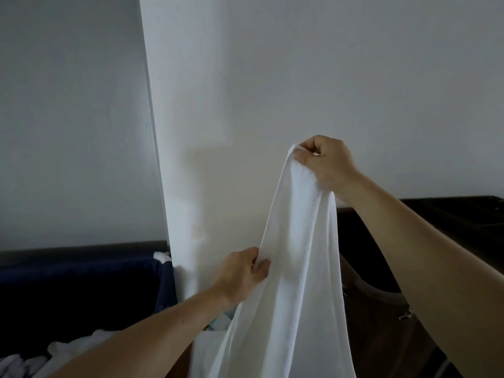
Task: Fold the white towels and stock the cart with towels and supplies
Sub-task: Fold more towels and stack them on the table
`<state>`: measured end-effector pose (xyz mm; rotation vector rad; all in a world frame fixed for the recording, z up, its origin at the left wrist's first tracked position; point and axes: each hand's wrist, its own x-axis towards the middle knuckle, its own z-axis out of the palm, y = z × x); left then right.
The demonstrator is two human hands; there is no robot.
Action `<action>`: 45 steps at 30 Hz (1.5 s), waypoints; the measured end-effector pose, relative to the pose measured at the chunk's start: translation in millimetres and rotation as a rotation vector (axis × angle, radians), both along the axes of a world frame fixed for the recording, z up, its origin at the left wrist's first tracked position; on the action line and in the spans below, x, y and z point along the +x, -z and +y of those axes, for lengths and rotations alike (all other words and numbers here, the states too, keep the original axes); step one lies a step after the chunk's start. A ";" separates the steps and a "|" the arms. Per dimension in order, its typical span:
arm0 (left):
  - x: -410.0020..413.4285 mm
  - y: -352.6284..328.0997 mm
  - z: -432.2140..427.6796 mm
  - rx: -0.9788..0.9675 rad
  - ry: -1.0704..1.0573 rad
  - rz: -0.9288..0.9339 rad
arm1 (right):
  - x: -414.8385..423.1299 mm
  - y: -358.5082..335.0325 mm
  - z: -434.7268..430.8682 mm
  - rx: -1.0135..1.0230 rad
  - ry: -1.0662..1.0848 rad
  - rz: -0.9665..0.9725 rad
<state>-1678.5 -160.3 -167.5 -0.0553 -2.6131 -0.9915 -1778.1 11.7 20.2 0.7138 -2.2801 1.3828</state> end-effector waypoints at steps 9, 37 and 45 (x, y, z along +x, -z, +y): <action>13.2 72.3 -24.3 -0.262 -0.098 -0.275 | -7.6 -7.4 6.1 -0.069 0.098 0.043; 9.7 71.0 -93.9 0.061 -0.187 -0.183 | -24.6 -10.4 34.7 -0.151 0.266 0.047; 24.9 75.9 -95.5 -0.099 -0.110 -0.149 | -25.7 -9.9 37.5 -0.138 0.269 0.023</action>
